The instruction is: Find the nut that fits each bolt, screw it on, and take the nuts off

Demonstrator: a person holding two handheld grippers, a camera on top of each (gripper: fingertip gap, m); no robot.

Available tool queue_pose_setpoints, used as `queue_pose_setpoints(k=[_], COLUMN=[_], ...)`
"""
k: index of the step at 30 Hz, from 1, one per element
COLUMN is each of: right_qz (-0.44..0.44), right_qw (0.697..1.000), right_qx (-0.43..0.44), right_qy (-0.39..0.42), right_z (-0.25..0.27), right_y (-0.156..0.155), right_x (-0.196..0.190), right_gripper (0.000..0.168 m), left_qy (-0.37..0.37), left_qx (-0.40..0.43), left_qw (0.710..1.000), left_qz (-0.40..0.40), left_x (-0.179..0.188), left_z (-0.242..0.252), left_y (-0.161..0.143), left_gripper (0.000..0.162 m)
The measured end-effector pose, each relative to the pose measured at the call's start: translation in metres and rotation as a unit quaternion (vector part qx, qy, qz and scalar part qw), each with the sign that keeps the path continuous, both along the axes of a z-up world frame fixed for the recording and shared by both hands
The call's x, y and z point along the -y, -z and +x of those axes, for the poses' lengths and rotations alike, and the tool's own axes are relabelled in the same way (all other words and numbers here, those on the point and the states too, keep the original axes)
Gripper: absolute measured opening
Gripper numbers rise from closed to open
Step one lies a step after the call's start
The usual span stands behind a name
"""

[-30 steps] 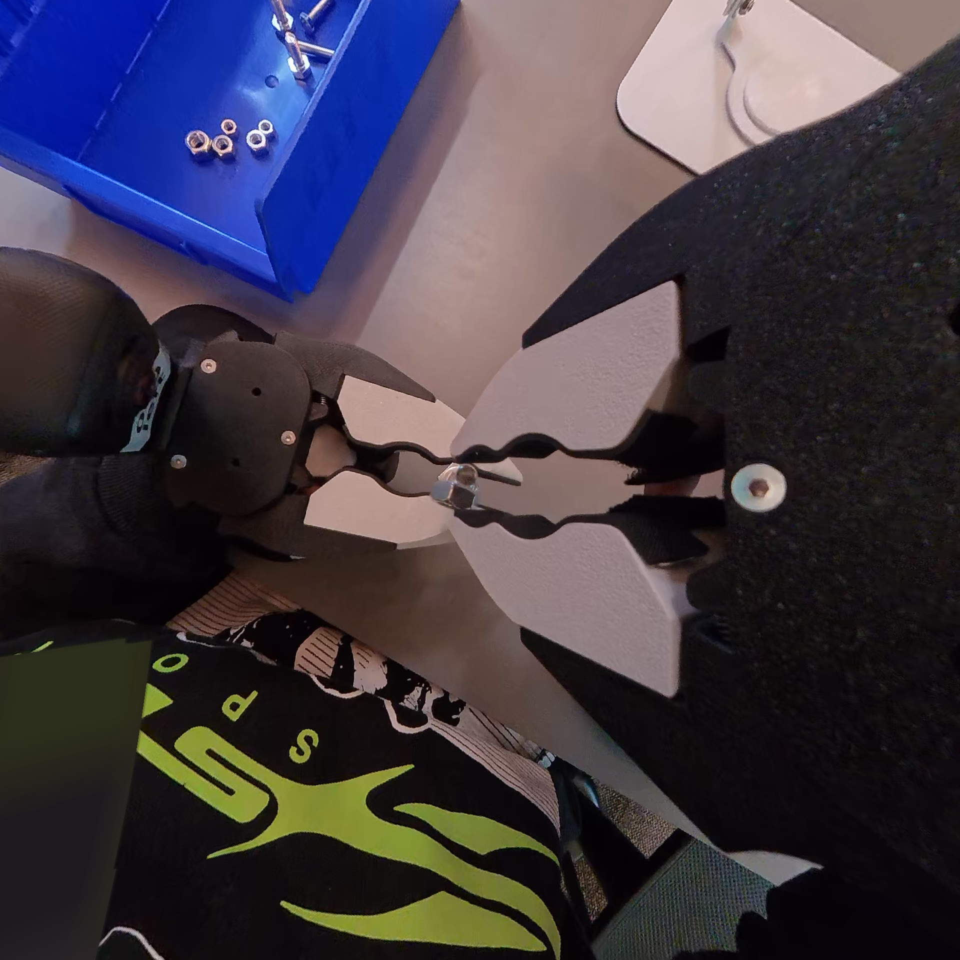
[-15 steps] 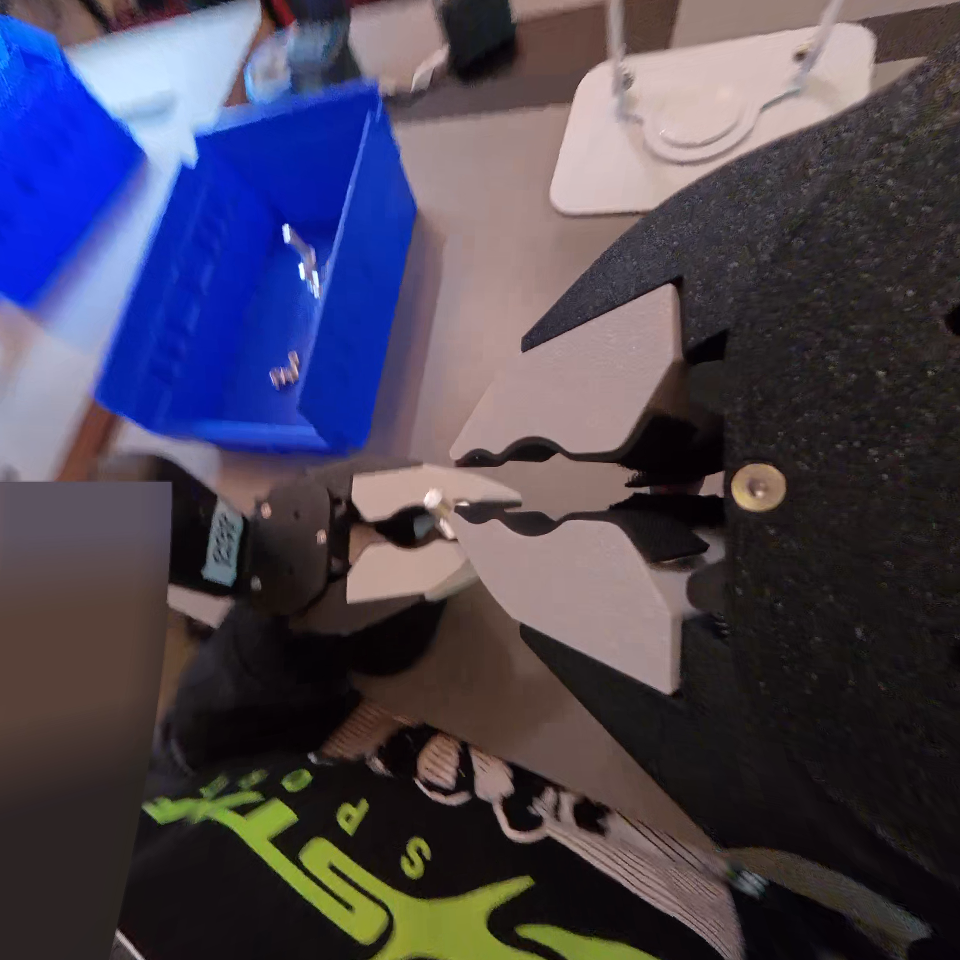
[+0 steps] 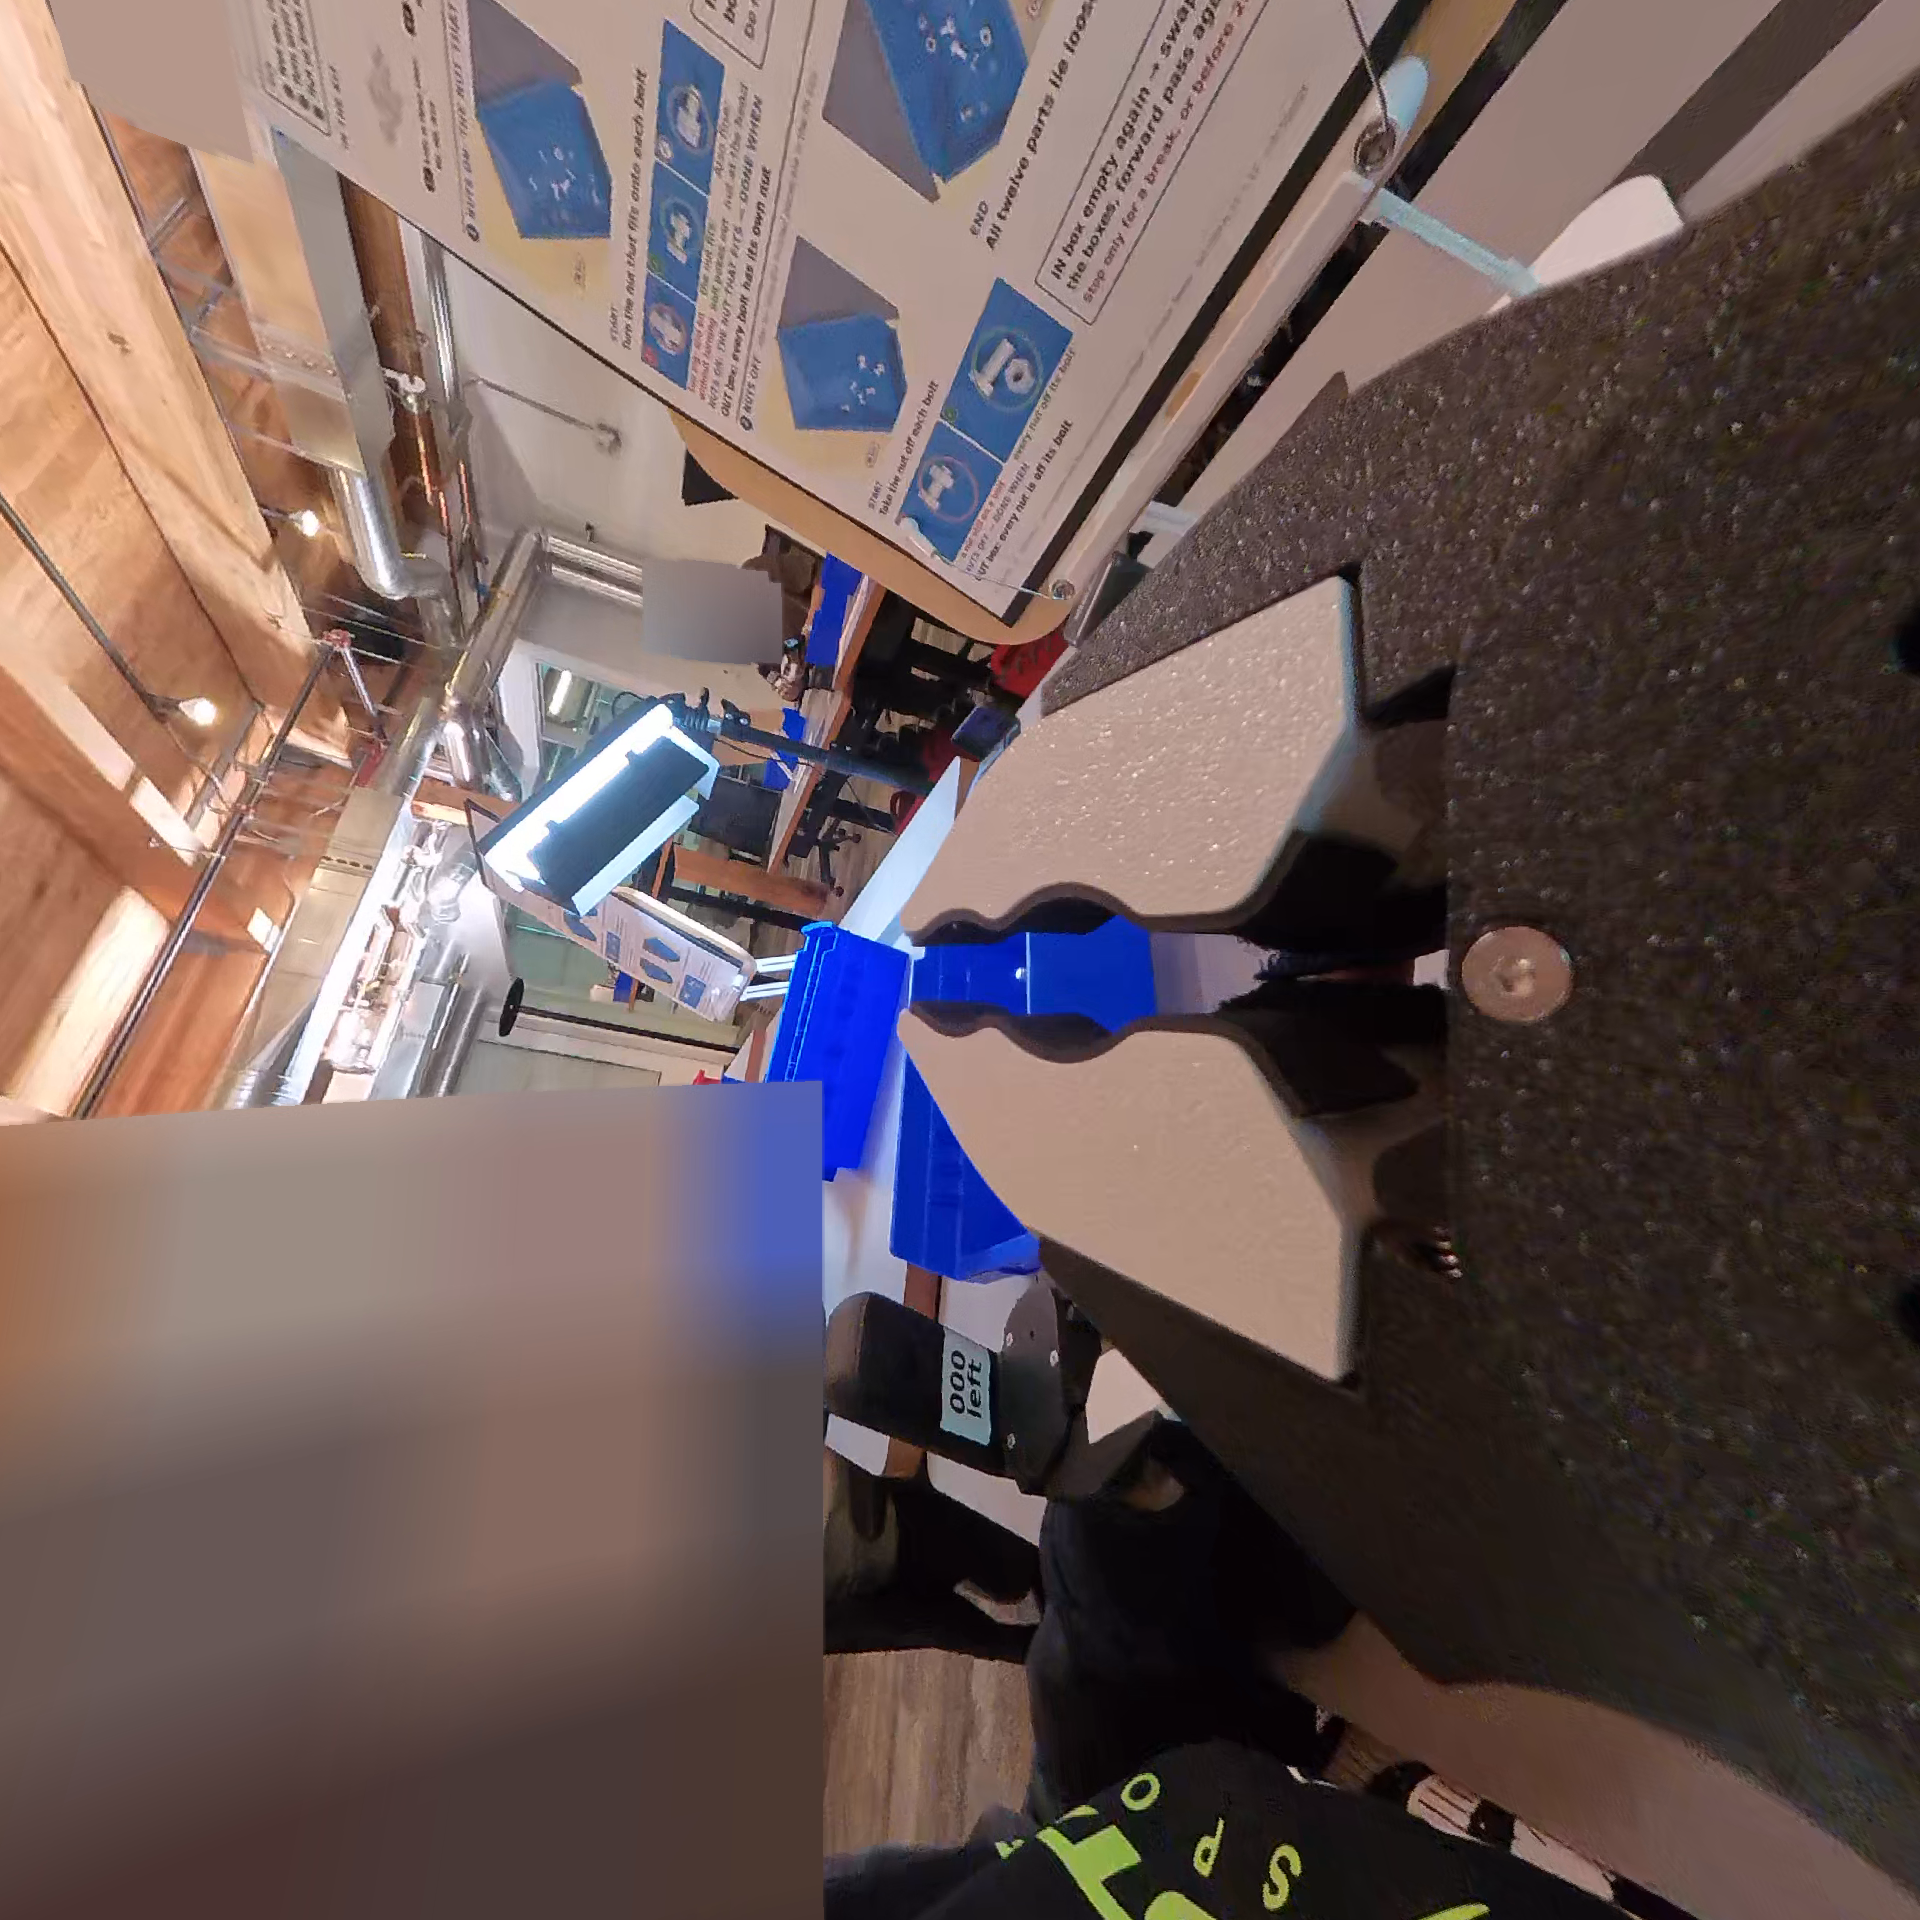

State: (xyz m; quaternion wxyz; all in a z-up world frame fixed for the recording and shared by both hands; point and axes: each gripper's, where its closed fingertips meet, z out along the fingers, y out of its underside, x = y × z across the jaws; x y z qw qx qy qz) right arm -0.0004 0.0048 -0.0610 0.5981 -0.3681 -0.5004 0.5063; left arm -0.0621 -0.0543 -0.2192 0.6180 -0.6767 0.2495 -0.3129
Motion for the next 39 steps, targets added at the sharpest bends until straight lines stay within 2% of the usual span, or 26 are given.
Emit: queue_pose_setpoints(k=[9,12,15,18,22,24,31,36,39], right_qz=[0.019,0.027,0.041,0.027,-0.009,-0.020,-0.030,-0.079,-0.133], right_qw=[0.995,0.983,0.943,0.878,0.794,0.776,0.758,0.721,0.714], right_qx=[0.092,0.178,0.327,0.475,0.605,0.626,0.650,0.686,0.682], right_qy=[-0.013,-0.034,-0.048,-0.055,-0.067,-0.071,-0.055,0.060,0.087], right_z=[-0.007,-0.010,-0.004,0.015,0.045,0.052,0.055,0.062,0.061], right_y=[0.018,0.037,0.081,0.136,0.201,0.219,0.245,0.256,0.260], right_x=[0.018,0.036,0.059,0.078,0.100,0.107,0.112,0.101,0.109], right_gripper=[0.015,0.021,0.034,0.051,0.056,0.052,0.036,0.032,0.034], left_qy=[0.006,0.006,0.005,0.005,0.004,0.005,0.007,0.006,0.007], left_qx=[-0.003,-0.004,-0.006,-0.014,-0.021,-0.024,-0.034,-0.034,-0.037], left_qw=[1.000,1.000,1.000,1.000,1.000,1.000,0.999,0.999,0.999], left_qz=[0.001,0.003,0.003,0.005,0.012,0.013,0.017,0.018,0.018], left_x=[0.001,0.001,0.001,0.002,0.003,0.003,0.005,0.004,0.005], left_z=[0.001,0.001,0.002,0.003,0.004,0.005,0.007,0.007,0.007], left_y=[0.000,0.000,0.001,0.001,0.001,0.002,0.003,0.003,0.003], left_gripper=[0.015,0.015,0.015,0.015,0.015,0.015,0.015,0.015,0.015])
